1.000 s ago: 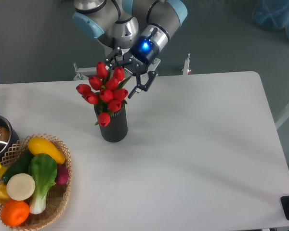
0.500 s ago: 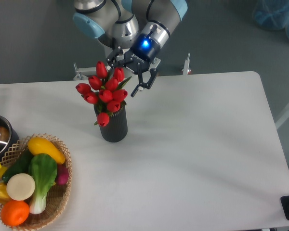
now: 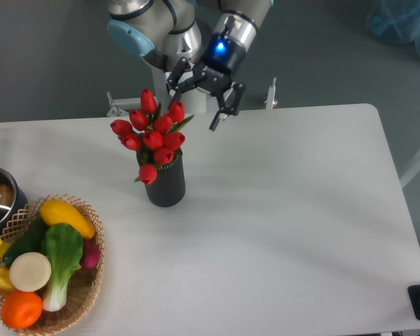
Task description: Insert the flowers into the vase
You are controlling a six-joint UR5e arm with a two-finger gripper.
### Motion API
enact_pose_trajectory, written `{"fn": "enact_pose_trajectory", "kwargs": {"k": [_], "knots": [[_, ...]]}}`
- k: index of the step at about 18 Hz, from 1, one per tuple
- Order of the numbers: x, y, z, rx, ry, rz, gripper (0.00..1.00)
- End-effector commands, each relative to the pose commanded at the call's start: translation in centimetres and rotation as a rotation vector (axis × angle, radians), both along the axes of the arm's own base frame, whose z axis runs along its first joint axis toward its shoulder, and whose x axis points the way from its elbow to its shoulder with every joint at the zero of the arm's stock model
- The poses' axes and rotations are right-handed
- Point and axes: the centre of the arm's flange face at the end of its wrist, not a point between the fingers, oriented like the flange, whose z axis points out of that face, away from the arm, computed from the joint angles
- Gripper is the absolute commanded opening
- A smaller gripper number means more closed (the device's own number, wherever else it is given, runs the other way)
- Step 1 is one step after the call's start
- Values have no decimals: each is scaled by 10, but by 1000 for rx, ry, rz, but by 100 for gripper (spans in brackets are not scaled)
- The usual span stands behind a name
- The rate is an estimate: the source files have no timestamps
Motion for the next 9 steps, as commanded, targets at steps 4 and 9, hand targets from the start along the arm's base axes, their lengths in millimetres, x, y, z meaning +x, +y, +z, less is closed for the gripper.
{"fn": "enact_pose_trajectory", "kwargs": {"k": [4, 9], "knots": [[-26, -15, 36, -105, 109, 80, 100], [-46, -30, 50, -330, 189, 184, 100]]}}
